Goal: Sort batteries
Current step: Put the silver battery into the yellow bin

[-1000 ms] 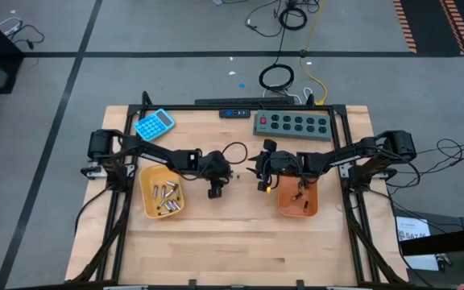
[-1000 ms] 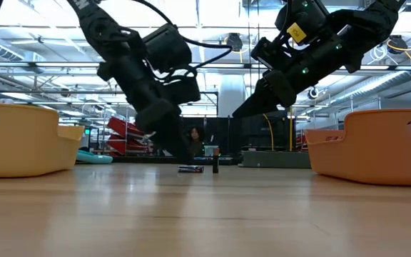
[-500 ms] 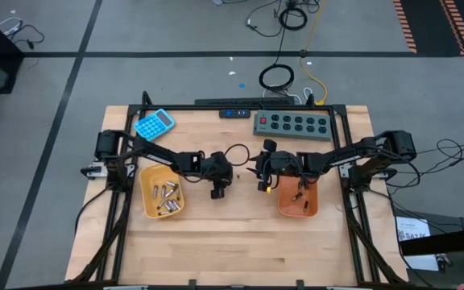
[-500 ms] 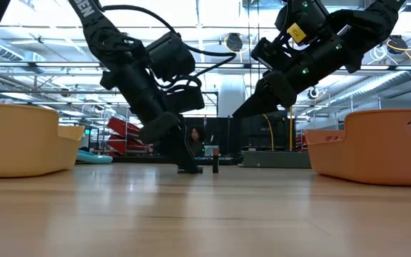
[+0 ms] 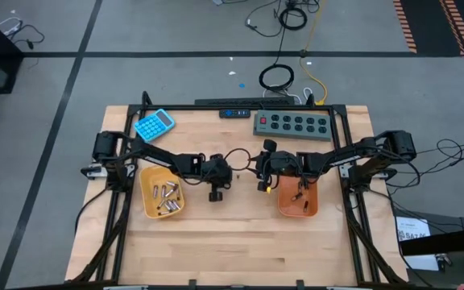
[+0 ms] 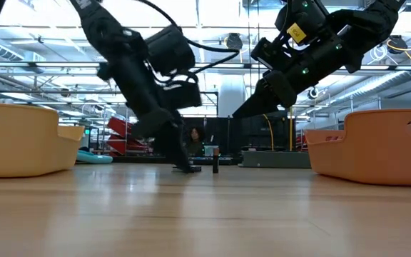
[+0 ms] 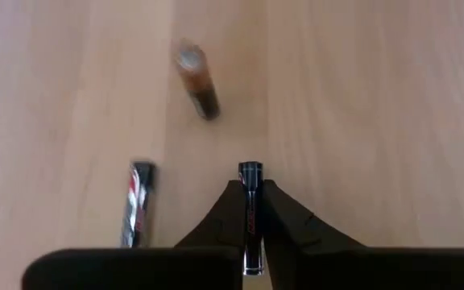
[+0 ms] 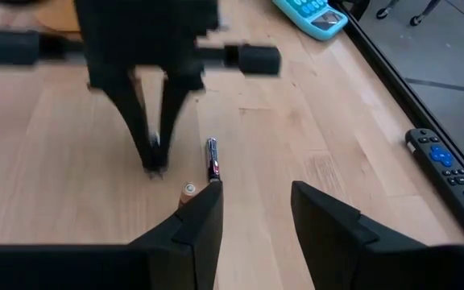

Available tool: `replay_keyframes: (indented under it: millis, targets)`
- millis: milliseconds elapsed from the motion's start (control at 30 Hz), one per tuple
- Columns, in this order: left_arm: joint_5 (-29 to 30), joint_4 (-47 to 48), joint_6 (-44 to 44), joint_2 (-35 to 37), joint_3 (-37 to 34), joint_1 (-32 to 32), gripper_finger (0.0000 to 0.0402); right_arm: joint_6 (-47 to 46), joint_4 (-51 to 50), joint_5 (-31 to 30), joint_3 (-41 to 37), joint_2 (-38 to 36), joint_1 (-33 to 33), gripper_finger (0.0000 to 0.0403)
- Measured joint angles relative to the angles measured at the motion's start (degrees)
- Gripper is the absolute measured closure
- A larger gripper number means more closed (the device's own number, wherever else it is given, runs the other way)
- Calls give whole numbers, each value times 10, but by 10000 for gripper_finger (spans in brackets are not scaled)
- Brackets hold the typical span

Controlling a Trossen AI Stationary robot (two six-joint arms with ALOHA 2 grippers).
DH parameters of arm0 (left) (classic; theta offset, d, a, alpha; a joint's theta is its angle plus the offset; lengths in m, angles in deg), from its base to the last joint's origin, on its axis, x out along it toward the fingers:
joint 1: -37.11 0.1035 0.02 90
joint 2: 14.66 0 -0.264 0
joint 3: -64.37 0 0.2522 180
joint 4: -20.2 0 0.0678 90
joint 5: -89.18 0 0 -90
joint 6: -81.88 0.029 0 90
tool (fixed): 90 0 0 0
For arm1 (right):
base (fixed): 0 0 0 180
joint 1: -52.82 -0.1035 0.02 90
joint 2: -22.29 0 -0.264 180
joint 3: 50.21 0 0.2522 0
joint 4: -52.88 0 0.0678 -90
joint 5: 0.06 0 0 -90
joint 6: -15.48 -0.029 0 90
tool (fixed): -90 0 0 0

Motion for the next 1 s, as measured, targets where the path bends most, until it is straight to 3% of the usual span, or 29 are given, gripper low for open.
replay_keyframes:
  millis: [333, 667, 767, 867, 1000]
  targets:
    - [2, 198, -29, 178, 34, -15, 378, -4, -4, 0, 0, 0, 0, 264]
    - [-21, 467, -302, 363, -15, -93, 378, -7, -24, -2, 0, 0, -2, 264]
    - [-13, 497, -384, 401, -68, -130, 378, -11, -28, -2, 0, 0, -2, 264]
    - [31, 496, -459, 434, -120, -157, 375, -14, -26, -2, 0, 0, -2, 264]
    - [58, 499, -517, 450, -143, -163, 307, -18, -22, -2, 0, 0, -2, 264]
